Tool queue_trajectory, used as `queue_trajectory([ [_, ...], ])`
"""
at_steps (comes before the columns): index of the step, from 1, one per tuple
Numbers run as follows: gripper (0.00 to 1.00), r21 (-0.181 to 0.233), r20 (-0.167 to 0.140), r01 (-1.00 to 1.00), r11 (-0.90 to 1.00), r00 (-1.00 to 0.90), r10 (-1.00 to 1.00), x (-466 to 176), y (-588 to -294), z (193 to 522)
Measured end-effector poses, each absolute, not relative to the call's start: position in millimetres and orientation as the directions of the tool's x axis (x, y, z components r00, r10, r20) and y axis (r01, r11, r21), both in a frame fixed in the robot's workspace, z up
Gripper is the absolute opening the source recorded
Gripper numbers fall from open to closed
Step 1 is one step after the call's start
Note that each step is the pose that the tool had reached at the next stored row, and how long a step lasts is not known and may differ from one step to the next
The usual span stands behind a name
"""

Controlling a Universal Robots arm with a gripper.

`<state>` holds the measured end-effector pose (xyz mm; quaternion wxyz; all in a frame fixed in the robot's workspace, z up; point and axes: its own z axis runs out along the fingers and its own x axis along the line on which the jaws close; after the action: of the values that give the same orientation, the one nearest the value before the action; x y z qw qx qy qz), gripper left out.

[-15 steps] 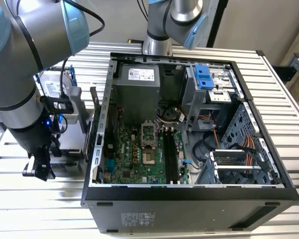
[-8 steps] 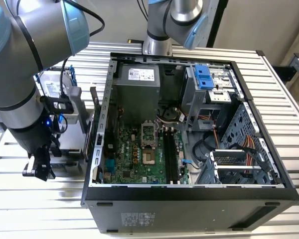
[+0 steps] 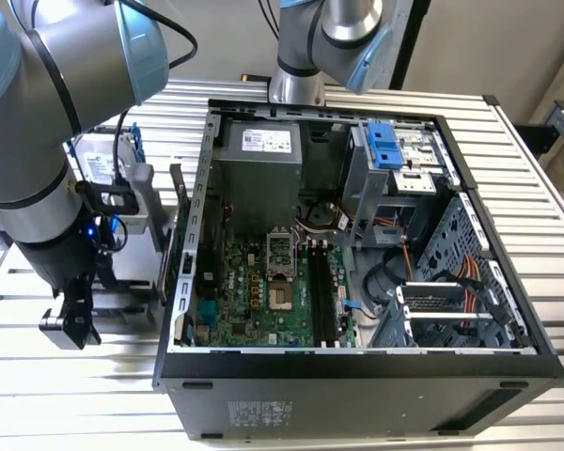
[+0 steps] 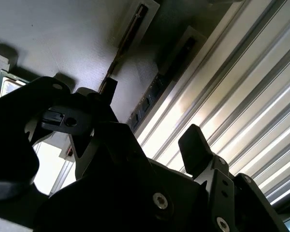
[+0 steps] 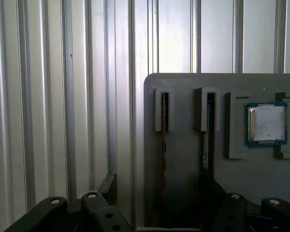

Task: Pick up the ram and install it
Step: 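Pick up the ram and move it above insertion slot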

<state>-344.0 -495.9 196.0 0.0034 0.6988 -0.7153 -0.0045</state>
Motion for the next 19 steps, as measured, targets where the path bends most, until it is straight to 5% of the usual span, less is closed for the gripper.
queue_trajectory([
  [19,1.0,0.011,-0.001,-1.0,0.023,-0.023,-1.0,-344.0,-492.4,195.9],
])
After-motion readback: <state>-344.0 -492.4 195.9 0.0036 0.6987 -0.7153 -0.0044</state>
